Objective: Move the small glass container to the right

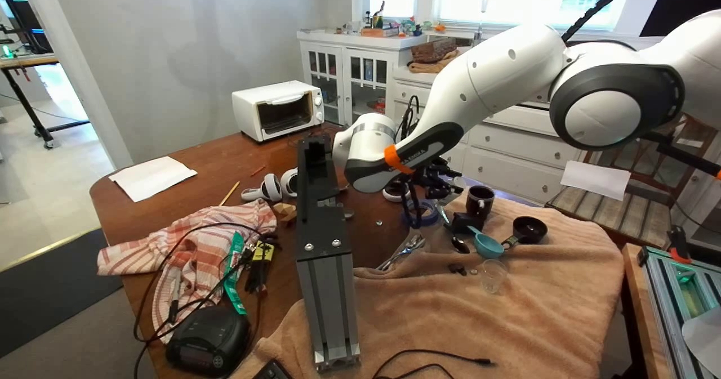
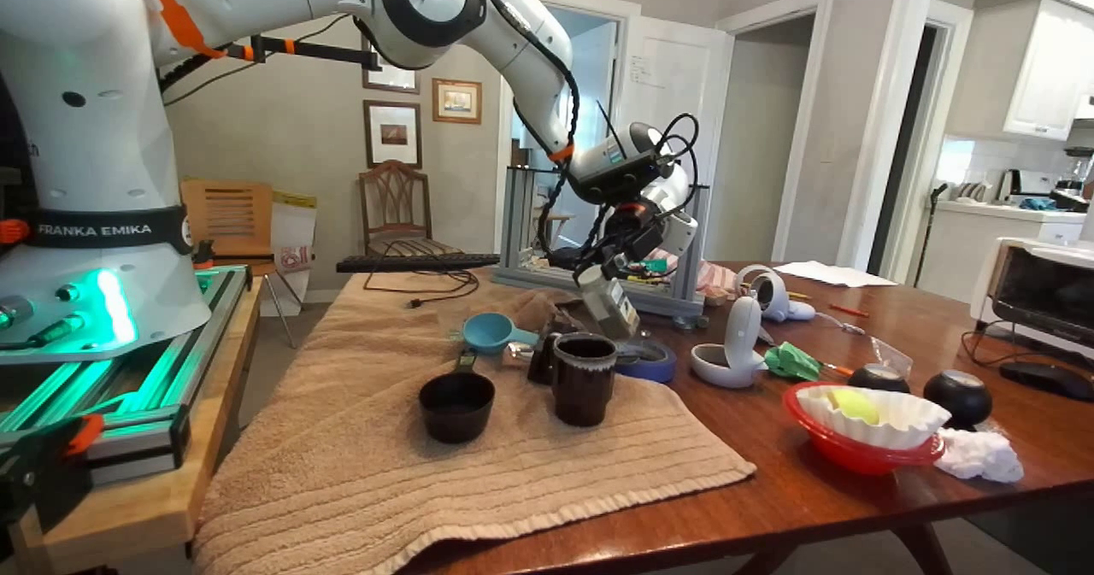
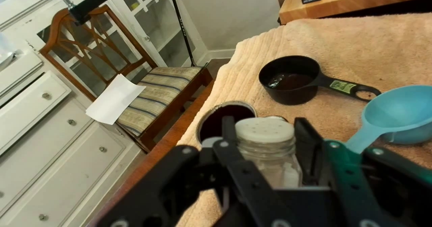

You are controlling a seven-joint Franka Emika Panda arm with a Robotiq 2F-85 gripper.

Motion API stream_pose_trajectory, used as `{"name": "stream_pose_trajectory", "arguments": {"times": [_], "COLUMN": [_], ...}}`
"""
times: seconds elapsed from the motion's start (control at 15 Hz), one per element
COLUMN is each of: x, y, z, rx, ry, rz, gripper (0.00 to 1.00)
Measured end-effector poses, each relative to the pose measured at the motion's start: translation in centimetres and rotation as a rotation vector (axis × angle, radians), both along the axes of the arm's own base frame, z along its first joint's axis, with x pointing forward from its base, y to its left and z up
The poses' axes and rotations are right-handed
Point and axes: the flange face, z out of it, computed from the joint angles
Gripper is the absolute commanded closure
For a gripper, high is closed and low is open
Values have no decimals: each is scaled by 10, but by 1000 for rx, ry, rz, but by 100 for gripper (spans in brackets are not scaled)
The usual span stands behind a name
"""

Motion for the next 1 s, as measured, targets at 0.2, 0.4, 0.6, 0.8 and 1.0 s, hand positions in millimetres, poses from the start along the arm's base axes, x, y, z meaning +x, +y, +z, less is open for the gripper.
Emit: {"name": "stream_pose_trajectory", "arguments": {"times": [0.2, 0.4, 0.6, 0.8, 1.0], "x": [-2, -6, -1, 8, 16], "y": [-4, -13, -26, -38, -53], "z": [-1, 2, 12, 30, 54], "rx": [-6, -15, 13, 31, 21], "ry": [15, 62, 77, 53, 82], "rz": [-7, -9, 8, 10, 30], "gripper": [79, 79, 79, 79, 79]}}
